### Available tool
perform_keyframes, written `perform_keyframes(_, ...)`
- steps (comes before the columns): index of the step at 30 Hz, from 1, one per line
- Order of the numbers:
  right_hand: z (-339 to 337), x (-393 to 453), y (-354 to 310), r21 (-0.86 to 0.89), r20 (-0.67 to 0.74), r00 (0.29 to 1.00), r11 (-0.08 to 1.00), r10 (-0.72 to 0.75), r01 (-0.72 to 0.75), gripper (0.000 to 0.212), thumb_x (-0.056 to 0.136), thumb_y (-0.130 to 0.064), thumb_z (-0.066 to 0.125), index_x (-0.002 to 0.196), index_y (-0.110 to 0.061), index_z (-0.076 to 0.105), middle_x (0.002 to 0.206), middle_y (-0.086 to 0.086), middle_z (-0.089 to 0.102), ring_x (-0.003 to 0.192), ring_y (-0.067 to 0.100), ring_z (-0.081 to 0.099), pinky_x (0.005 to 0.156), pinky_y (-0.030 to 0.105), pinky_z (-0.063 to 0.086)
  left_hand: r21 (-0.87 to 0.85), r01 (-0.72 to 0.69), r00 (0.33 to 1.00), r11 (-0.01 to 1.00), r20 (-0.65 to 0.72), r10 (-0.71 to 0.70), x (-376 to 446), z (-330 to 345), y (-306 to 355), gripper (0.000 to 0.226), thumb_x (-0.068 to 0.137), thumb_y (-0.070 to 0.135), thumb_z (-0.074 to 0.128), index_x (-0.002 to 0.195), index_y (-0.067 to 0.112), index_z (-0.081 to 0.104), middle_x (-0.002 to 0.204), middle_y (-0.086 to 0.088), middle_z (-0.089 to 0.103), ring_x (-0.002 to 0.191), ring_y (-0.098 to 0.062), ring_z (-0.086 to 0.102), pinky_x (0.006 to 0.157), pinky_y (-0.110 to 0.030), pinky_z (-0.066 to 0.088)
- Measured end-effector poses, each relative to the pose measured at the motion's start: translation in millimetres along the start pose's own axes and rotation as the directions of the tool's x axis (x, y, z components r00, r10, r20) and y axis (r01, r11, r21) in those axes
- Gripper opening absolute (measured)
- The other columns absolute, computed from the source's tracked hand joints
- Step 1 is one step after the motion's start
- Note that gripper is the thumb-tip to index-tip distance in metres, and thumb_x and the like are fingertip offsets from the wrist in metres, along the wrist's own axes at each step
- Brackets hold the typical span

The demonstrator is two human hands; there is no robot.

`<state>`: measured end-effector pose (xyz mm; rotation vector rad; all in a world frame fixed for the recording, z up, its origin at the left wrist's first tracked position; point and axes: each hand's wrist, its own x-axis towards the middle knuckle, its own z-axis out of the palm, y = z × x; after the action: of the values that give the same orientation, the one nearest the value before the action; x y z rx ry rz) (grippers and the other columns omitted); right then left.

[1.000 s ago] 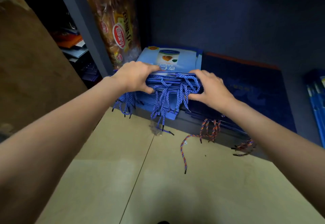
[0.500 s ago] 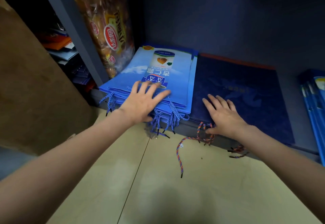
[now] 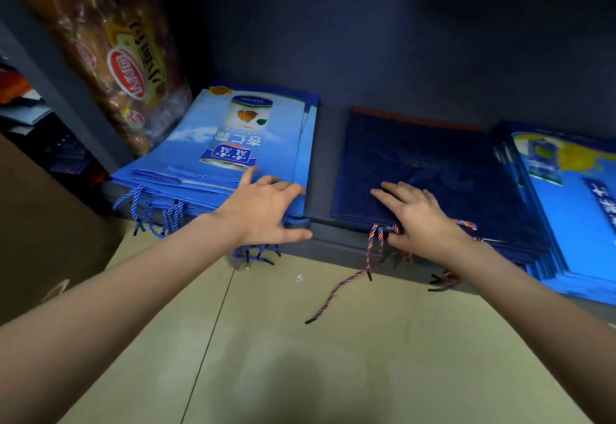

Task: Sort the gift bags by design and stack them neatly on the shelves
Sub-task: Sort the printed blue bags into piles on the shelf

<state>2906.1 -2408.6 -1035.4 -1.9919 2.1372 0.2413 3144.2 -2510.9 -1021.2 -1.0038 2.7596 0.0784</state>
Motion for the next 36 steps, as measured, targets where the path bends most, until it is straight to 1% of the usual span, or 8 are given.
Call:
perform_keyframes(3, 14, -14, 11, 0.044, 0.110, 0.994, 0.999, -0.025, 0.020, 0.084, 0.084, -0.031, 0.059, 0.149, -0.030, 0.006, 0.157, -0.004, -0.002, 0.144, 0.021, -0.003, 0.116, 0.046, 0.007, -0.092, 0.019, 0.998, 0.996, 0.056, -0.014, 18, -9, 15, 0.090, 0.077, 0.073, 0.045, 0.146, 0.021, 0.019, 0.143, -0.004, 0.040, 0.139, -0.022, 0.024, 0.115, -0.044, 0.010)
perform_keyframes(5, 11, -22, 28, 0.152, 0.042, 0.999, 0.988, 0.029, -0.035, 0.090, 0.079, -0.045, 0.067, 0.148, -0.032, 0.010, 0.157, -0.002, 0.003, 0.144, 0.022, -0.001, 0.117, 0.045, 0.006, -0.067, -0.033, 0.996, 0.997, 0.084, 0.039, 32, -11, 30, 0.098, 0.076, 0.073, 0.048, 0.148, 0.019, 0.012, 0.146, -0.005, 0.036, 0.140, -0.022, 0.022, 0.116, -0.044, 0.009)
perform_keyframes(8, 1, -42, 72, 0.350, -0.070, 0.947, 0.897, 0.313, -0.271, 0.103, 0.066, -0.053, 0.075, 0.148, -0.031, 0.015, 0.156, 0.008, 0.012, 0.144, 0.028, 0.006, 0.116, 0.044, 0.014, -0.077, -0.082, 0.987, 0.994, 0.131, 0.091, 51, -8, 57, 0.109, 0.073, 0.072, 0.054, 0.150, 0.016, 0.001, 0.144, -0.008, 0.039, 0.135, -0.025, 0.031, 0.116, -0.044, 0.010)
perform_keyframes(11, 5, -71, 113, 0.345, 0.038, 0.875, 0.815, 0.483, -0.465, 0.116, 0.062, -0.049, 0.080, 0.149, -0.023, 0.008, 0.151, 0.018, 0.019, 0.140, 0.032, 0.016, 0.115, 0.038, 0.018, -0.068, -0.051, 0.968, 0.996, 0.240, 0.066, 67, -3, 78, 0.121, 0.070, 0.069, 0.061, 0.148, 0.014, -0.014, 0.150, -0.018, 0.024, 0.135, -0.030, 0.033, 0.114, -0.045, 0.013)
perform_keyframes(16, 29, -82, 124, -0.101, 0.209, 0.851, 0.876, 0.482, -0.472, 0.120, 0.068, -0.059, 0.069, 0.147, -0.024, -0.014, 0.153, 0.009, 0.018, 0.144, 0.024, 0.002, 0.116, 0.045, 0.000, 0.089, -0.007, 0.972, 0.996, 0.234, -0.014, 80, 5, 96, 0.123, 0.070, 0.064, 0.067, 0.148, 0.012, -0.012, 0.143, -0.020, 0.034, 0.130, -0.032, 0.036, 0.107, -0.041, 0.023)
perform_keyframes(24, 27, -64, 117, 0.073, 0.089, 0.874, 0.872, 0.478, -0.485, 0.101, 0.067, -0.042, 0.078, 0.145, -0.027, 0.015, 0.128, 0.014, 0.044, 0.126, 0.026, 0.041, 0.113, 0.050, 0.000, -0.026, 0.098, 0.967, 0.995, 0.239, -0.089, 87, 4, 83, 0.113, 0.076, 0.045, 0.072, 0.149, 0.010, -0.007, 0.134, -0.014, 0.047, 0.122, -0.029, 0.047, 0.094, -0.037, 0.039)
perform_keyframes(30, 23, -68, 126, 0.111, 0.093, 0.881, 0.874, 0.464, -0.473, 0.104, 0.067, -0.031, 0.080, 0.147, -0.024, 0.013, 0.134, 0.016, 0.032, 0.131, 0.028, 0.034, 0.115, 0.043, 0.003, -0.017, 0.145, 0.963, 0.989, 0.231, -0.137, 78, 15, 104, 0.115, 0.076, 0.040, 0.073, 0.148, 0.009, -0.011, 0.132, -0.020, 0.039, 0.115, -0.033, 0.051, 0.094, -0.038, 0.039)
perform_keyframes(36, 23, -75, 130, 0.198, 0.057, 0.880, 0.859, 0.471, -0.472, 0.100, 0.068, -0.025, 0.081, 0.146, -0.022, 0.019, 0.136, 0.020, 0.031, 0.131, 0.036, 0.029, 0.114, 0.038, 0.015, -0.159, 0.101, 0.986, 0.982, 0.151, -0.077, 84, -5, 91, 0.104, 0.074, 0.033, 0.076, 0.150, 0.016, 0.008, 0.131, -0.015, 0.052, 0.118, -0.033, 0.051, 0.095, -0.036, 0.041)
